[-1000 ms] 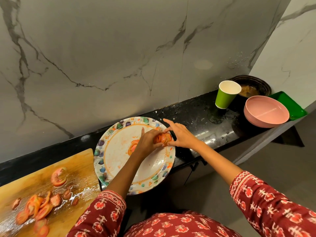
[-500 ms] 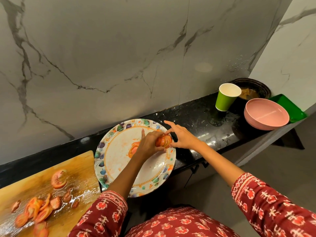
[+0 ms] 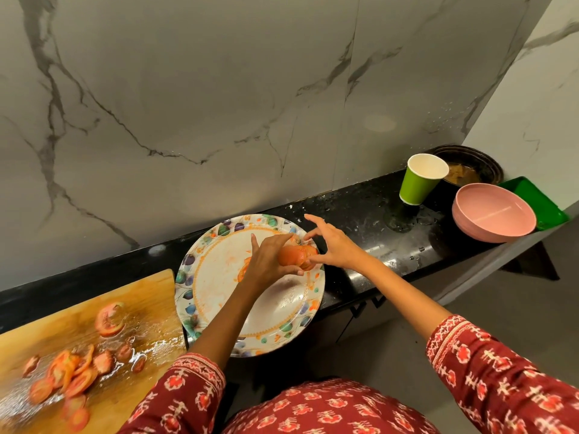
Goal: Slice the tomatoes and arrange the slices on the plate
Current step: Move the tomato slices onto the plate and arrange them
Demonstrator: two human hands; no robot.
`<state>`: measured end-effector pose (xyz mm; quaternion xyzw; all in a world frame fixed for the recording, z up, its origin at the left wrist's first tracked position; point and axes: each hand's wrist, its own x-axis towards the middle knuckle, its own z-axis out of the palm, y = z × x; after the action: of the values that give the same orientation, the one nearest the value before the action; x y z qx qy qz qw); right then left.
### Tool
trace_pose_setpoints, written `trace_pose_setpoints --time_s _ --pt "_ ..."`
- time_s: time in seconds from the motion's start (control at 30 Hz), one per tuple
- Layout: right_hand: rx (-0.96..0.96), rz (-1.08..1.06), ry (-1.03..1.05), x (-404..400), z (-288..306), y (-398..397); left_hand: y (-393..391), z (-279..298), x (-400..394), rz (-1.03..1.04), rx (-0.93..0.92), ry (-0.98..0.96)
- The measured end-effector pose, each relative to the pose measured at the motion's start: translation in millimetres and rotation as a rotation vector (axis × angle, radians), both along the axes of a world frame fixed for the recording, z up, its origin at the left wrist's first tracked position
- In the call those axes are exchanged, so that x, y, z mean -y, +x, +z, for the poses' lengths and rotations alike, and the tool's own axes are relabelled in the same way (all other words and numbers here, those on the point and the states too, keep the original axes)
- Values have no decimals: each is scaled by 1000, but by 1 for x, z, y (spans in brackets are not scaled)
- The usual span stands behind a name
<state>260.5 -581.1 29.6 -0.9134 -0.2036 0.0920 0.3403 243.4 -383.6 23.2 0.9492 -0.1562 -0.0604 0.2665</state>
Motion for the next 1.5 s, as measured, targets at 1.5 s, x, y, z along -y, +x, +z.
trace_pose_setpoints --time_s 1.5 --pt "-51 40 -119 -5 3 -4 -12 -13 -67 147 -77 -52"
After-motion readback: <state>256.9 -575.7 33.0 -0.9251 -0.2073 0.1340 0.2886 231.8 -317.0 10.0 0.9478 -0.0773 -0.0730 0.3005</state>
